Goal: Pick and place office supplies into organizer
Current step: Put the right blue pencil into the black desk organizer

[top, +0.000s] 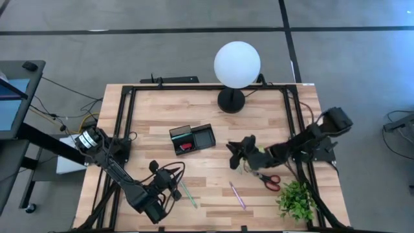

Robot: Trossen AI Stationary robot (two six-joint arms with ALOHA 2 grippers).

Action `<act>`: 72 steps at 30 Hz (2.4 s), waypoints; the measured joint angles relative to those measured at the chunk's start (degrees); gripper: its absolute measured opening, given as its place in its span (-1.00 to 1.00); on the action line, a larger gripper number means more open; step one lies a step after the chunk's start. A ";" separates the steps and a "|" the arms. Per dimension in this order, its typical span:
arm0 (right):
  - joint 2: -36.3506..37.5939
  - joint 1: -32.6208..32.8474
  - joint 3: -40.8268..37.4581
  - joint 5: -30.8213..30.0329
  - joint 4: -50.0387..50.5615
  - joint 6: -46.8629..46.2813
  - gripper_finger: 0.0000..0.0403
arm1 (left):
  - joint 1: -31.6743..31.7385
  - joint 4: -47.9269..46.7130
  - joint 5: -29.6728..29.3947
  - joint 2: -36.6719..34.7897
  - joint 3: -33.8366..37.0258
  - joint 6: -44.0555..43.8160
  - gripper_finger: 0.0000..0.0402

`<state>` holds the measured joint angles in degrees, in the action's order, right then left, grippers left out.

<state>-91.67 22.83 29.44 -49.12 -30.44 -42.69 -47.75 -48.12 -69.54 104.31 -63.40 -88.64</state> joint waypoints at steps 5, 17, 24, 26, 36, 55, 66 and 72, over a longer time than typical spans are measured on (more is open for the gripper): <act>-6.97 5.41 3.40 -12.32 0.00 -1.61 -0.62 | 0.09 0.02 -0.02 0.00 0.00 -0.37 -0.68; -23.34 7.87 11.49 -15.03 2.12 -11.39 -0.62 | 0.09 1.56 0.60 0.00 -0.02 -1.13 -0.68; -22.41 9.57 15.09 -16.72 19.74 -20.87 -0.73 | 0.09 1.77 2.21 0.00 -0.02 -1.62 -0.68; -20.84 9.78 15.54 -11.41 25.42 -23.97 -0.75 | 0.10 2.02 2.21 0.00 -0.02 -1.64 -0.68; -16.19 14.76 15.89 -8.57 33.49 -30.40 -0.75 | 0.09 2.62 3.89 0.00 -0.02 -1.64 -0.68; -22.96 15.73 18.73 -7.44 36.86 -41.28 -0.74 | 0.07 2.64 5.27 0.00 -0.02 -1.11 -0.68; -22.92 5.67 21.16 -4.06 48.26 -38.23 -0.74 | 0.20 2.60 4.91 0.00 -0.02 -0.20 -0.68; -22.37 1.95 20.93 -3.27 44.57 -28.44 -0.74 | 0.17 2.60 5.22 0.00 -0.02 -0.22 -0.68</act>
<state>-114.04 24.78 50.37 -52.39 14.13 -71.13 -47.57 -45.52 -64.32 104.31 -63.42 -88.86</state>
